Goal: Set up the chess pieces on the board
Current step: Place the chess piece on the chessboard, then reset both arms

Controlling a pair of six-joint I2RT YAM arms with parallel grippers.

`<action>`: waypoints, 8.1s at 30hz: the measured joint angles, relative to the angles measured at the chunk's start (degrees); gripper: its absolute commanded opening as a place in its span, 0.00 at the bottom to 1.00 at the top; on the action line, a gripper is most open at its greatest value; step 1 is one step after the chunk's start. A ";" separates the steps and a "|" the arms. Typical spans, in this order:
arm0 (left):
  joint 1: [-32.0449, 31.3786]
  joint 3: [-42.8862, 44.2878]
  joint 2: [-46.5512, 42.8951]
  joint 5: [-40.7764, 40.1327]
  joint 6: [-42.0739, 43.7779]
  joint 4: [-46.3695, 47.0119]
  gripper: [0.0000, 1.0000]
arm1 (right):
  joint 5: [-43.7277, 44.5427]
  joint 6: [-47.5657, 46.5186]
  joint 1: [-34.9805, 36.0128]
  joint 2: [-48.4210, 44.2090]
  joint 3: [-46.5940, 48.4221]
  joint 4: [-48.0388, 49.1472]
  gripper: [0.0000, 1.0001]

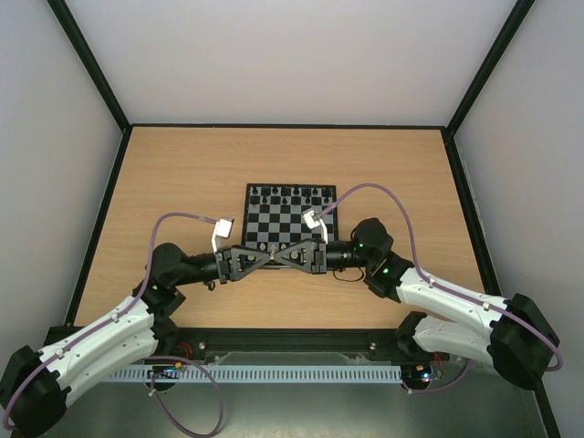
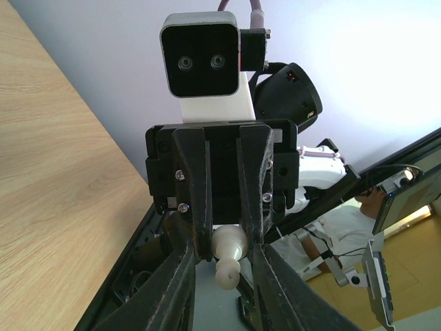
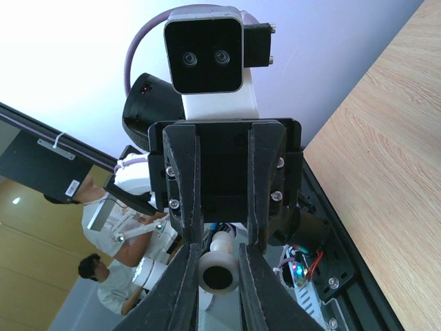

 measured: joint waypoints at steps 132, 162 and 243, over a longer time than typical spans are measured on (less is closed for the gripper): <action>3.02 60.92 63.30 -43.45 42.73 -94.20 0.02 | 10.23 -25.97 -0.09 -19.96 -2.34 -50.31 0.99; 1.33 60.61 68.70 -44.09 42.80 -91.69 0.03 | 9.35 -25.97 -0.09 -20.06 -2.71 -50.31 0.99; 9.22 20.83 7.52 -69.35 29.40 -50.62 1.00 | 71.60 -30.93 -7.45 -9.99 2.14 -46.75 0.99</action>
